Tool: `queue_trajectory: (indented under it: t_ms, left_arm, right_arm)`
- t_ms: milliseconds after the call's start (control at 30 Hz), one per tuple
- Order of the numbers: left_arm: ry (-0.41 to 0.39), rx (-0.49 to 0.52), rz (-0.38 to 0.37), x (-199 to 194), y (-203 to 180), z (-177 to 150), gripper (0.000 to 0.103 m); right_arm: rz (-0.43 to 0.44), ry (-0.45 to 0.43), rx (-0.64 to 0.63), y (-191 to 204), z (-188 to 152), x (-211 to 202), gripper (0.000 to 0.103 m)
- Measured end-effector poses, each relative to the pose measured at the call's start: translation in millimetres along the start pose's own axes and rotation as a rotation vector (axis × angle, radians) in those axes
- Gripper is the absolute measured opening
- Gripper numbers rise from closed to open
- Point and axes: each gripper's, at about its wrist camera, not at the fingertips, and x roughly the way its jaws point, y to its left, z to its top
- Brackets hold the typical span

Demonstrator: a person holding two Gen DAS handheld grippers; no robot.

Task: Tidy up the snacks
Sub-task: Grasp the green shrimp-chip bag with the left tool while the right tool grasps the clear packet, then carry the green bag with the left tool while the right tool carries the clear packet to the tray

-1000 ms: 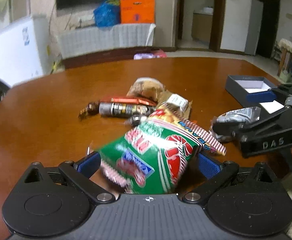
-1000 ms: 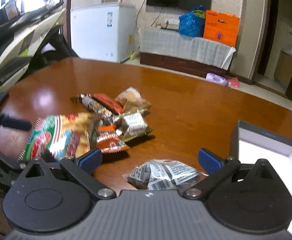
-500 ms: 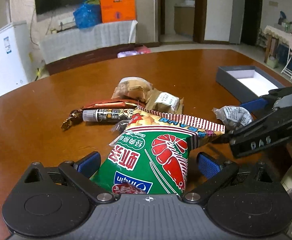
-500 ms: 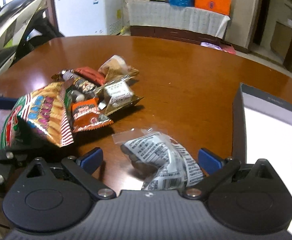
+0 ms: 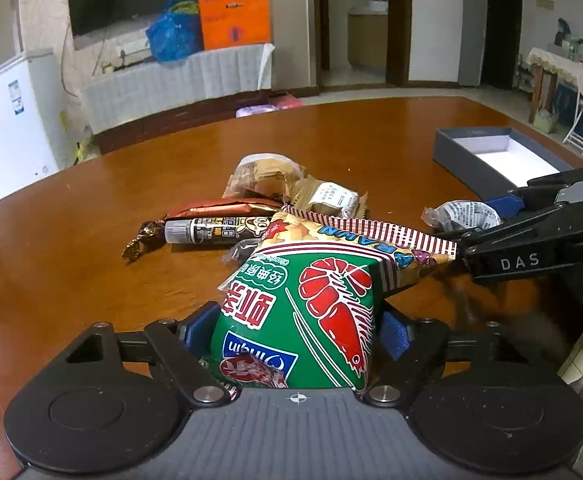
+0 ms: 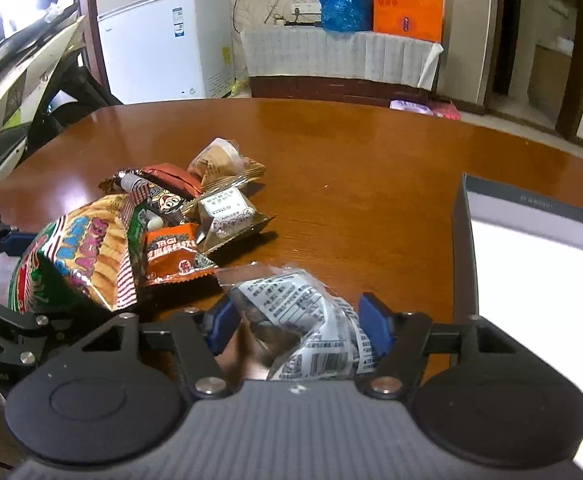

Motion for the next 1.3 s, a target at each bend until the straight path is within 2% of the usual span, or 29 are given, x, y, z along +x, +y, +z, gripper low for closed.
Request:
queue_trajectory:
  t_ms: [200, 433, 600, 800, 933, 1033, 1167, 1300]
  left_arm:
    - [-0.023, 0.01, 0.005, -4, -2, -2, 0.076]
    - [-0.051, 0.023, 0.022, -9, -4, -4, 0.074]
    - [-0.072, 0.046, 0.044, -13, -9, -7, 0.072]
    - [-0.096, 0.054, 0.066, -20, -12, -10, 0.071]
    - [-0.148, 0.06, 0.086, -32, -18, -10, 0.07]
    - [-0.178, 0.057, 0.081, -39, -24, -8, 0.07]
    - [-0.175, 0.068, 0.079, -39, -33, -4, 0.07]
    - [-0.199, 0.059, 0.048, -43, -41, 10, 0.07]
  right_arm:
    - [-0.011, -0.052, 0.027, -1, -3, -7, 0.054]
    - [0.001, -0.093, 0.074, -2, -8, -18, 0.049]
    - [0.002, -0.16, 0.059, 7, -11, -34, 0.048]
    - [0.023, -0.193, 0.093, 9, -15, -46, 0.047]
    - [0.045, -0.237, 0.11, 10, -17, -61, 0.047]
    - [0.057, -0.263, 0.12, 9, -18, -71, 0.047]
    - [0.072, -0.289, 0.154, 3, -18, -80, 0.047]
    - [0.078, -0.325, 0.185, -5, -17, -91, 0.047]
